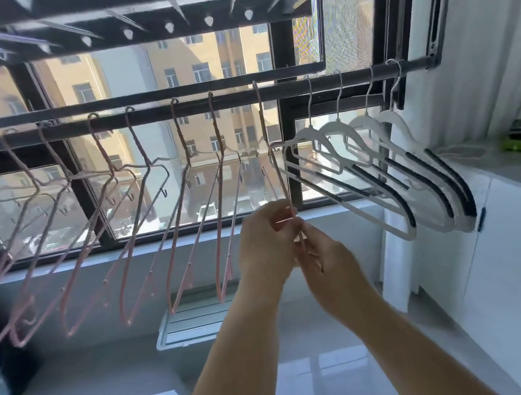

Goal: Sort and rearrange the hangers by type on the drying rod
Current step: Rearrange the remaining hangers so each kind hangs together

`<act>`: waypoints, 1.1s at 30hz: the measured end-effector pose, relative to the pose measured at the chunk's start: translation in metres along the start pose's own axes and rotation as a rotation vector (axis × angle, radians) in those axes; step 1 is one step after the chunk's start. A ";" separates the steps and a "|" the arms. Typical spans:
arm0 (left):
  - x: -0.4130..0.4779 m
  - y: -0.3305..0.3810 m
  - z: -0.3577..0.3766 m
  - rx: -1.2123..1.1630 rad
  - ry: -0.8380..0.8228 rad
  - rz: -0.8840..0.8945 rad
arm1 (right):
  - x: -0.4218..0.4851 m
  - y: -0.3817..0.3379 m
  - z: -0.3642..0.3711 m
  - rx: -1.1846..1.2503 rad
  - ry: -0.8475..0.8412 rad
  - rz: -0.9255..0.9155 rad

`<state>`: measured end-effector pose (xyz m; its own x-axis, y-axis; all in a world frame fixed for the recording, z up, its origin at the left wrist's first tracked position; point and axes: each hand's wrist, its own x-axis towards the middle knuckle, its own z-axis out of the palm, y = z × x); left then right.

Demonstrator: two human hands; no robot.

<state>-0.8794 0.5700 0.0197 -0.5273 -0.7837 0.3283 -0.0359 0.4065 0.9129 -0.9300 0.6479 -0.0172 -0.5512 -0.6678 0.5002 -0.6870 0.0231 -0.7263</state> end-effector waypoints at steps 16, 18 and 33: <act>-0.013 -0.010 -0.012 0.123 0.134 0.003 | -0.002 0.004 -0.032 -0.222 0.042 -0.137; -0.018 -0.005 -0.008 0.202 0.192 0.137 | 0.009 0.009 -0.063 -0.307 0.227 -0.152; 0.020 0.040 0.053 0.192 -0.137 -0.026 | 0.027 0.033 -0.065 0.194 -0.011 0.148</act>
<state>-0.9365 0.5959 0.0503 -0.6339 -0.7295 0.2570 -0.2050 0.4789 0.8536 -0.9979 0.6785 0.0032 -0.6330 -0.6760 0.3772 -0.4949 -0.0214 -0.8687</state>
